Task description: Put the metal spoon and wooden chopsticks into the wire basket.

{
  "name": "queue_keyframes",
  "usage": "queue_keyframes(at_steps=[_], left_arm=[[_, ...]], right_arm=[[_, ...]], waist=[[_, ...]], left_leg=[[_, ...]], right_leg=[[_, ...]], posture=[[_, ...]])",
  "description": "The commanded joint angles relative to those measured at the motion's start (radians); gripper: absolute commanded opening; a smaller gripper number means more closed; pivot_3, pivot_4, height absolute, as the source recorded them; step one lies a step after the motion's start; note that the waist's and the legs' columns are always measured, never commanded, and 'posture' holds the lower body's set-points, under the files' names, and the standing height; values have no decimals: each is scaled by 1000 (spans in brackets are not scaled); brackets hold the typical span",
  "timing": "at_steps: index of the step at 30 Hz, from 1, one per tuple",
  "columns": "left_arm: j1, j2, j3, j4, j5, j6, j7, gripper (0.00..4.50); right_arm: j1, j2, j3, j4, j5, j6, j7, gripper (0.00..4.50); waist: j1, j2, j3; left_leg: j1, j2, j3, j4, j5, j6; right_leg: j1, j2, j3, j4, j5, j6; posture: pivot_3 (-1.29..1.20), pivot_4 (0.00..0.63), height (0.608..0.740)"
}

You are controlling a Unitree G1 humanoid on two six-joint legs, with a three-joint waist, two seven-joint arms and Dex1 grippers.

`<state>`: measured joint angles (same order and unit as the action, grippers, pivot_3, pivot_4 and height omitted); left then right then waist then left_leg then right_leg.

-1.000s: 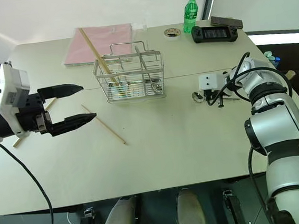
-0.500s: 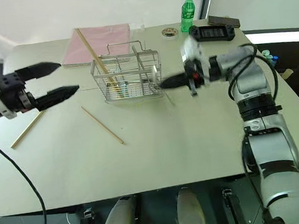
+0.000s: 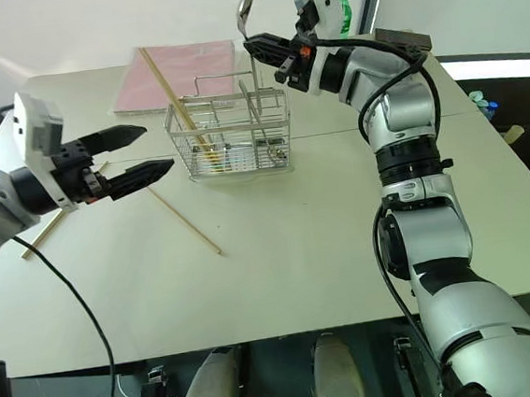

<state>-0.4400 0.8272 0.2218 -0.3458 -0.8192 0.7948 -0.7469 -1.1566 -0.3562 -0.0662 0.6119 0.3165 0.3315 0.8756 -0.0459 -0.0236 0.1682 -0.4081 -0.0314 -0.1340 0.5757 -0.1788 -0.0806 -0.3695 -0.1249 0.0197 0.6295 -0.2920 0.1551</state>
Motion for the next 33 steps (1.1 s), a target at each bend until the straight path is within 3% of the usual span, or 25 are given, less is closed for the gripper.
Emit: queue_keyframes(at_steps=[1,6,7,10,14,16,21,26,33], left_arm=[[27,-29,4,-44,21,-36,20,4500],[95,-74,-13,-102,35,-35,56,4500],[101,-77,-12,-109,35,-32,62,4500],[111,-79,-5,-117,35,-25,74,4500],[106,-58,9,-116,28,-20,58,4500],[90,-47,17,-106,22,-17,51,4500],[58,-27,43,-86,16,-11,54,4500],[59,16,95,-67,25,-13,55,4500],[117,148,175,70,127,-46,18,4500]], right_arm=[[-58,0,-13,52,-24,-72,-26,54],[-2,11,18,53,-48,-68,-17,54],[12,16,20,39,-45,-56,-17,325],[46,32,24,-3,-35,-18,-26,1380],[81,41,31,-58,-46,-2,-50,3580],[89,36,34,-87,-54,-1,-68,4459],[80,-25,8,-256,-15,77,-57,4459],[95,-173,-26,-511,134,270,77,4459],[428,-442,-4,-924,294,449,259,4459]], waist=[[-3,0,0],[-1,0,0],[0,0,0],[1,0,0],[2,0,0],[2,0,0],[3,1,0],[4,1,1],[5,0,0]], left_leg=[[0,1,1,0,0,0],[0,6,1,0,0,0],[0,6,1,0,0,0],[0,7,1,0,0,0],[0,7,1,0,0,0],[0,7,1,0,0,0],[0,7,1,0,0,0],[-1,7,1,0,0,0],[0,8,2,-1,-1,1]], right_leg=[[-1,1,0,0,0,0],[-2,6,1,0,2,-3],[-2,6,1,0,2,-3],[-2,7,1,0,2,-4],[-1,7,1,0,2,-4],[-2,7,1,-1,2,-4],[-2,7,1,-1,2,-4],[-2,7,0,-1,2,-4],[0,7,0,-4,0,-7]], posture=[[0,150,721],[0,150,721],[0,150,721],[0,150,721],[0,150,721],[0,150,721],[0,150,721],[0,150,721],[0,150,721]])
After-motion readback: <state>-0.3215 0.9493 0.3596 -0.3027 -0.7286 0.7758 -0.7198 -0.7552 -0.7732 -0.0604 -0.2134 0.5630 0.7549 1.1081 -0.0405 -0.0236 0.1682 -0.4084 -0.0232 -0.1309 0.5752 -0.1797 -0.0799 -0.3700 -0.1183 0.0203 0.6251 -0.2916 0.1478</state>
